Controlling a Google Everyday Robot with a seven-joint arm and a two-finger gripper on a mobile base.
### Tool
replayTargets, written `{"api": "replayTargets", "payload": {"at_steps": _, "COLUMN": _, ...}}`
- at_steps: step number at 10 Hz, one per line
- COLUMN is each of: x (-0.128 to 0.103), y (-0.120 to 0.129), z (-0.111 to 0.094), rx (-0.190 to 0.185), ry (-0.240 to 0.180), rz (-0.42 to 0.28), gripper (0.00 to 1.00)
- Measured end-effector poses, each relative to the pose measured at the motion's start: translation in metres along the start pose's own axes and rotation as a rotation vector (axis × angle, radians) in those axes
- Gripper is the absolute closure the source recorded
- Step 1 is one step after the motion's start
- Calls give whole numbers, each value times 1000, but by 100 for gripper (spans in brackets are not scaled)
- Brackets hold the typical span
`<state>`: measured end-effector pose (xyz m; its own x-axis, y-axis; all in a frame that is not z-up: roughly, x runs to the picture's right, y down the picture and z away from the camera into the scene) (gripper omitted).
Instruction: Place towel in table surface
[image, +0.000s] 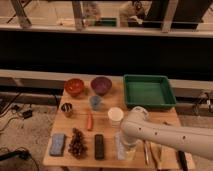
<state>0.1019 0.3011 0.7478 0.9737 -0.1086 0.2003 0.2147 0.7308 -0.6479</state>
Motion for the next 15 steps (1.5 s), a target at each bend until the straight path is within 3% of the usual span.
{"api": "replayTargets", "payload": {"at_steps": 5, "x": 17, "y": -5, "z": 17, "rx": -23, "ry": 7, "rz": 17, "gripper": 23}}
{"api": "replayTargets", "payload": {"at_steps": 9, "x": 23, "y": -5, "z": 23, "rx": -46, "ry": 0, "rz": 30, "gripper": 52}}
{"api": "replayTargets", "payload": {"at_steps": 11, "x": 26, "y": -7, "z": 21, "rx": -40, "ry": 8, "rz": 27, "gripper": 69}}
{"api": "replayTargets", "payload": {"at_steps": 13, "x": 31, "y": -2, "z": 20, "rx": -50, "ry": 13, "rz": 35, "gripper": 92}}
{"api": "replayTargets", "payload": {"at_steps": 15, "x": 31, "y": -8, "z": 11, "rx": -34, "ry": -17, "rz": 44, "gripper": 100}}
